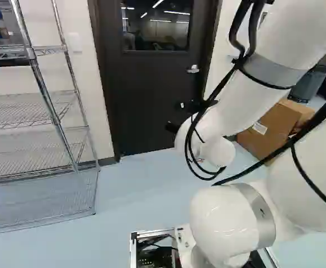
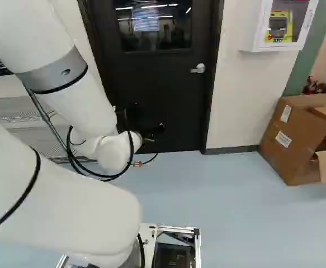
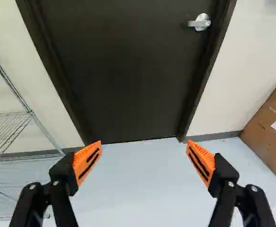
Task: Open the door and move inside
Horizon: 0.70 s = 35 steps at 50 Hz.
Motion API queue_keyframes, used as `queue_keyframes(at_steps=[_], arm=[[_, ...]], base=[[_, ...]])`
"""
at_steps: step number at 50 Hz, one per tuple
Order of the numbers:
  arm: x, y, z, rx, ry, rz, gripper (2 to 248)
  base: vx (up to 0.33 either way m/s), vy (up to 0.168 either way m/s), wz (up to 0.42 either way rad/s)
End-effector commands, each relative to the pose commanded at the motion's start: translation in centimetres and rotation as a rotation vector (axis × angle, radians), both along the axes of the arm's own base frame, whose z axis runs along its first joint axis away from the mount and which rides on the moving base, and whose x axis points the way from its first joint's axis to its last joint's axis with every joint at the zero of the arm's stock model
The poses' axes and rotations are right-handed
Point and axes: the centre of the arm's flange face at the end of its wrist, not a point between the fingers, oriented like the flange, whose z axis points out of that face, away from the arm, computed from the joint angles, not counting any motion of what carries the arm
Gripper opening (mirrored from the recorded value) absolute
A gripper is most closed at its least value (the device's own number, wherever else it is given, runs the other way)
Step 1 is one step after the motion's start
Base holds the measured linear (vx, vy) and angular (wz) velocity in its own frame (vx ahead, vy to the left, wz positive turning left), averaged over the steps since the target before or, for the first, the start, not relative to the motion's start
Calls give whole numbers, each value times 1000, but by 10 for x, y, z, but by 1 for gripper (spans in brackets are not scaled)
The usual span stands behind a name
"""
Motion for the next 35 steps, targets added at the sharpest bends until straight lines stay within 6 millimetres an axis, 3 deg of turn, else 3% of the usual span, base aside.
queue_keyframes(at_steps=[35], arm=[[0, 0, 0, 0, 0, 0, 247]], base=[[0, 0, 0]])
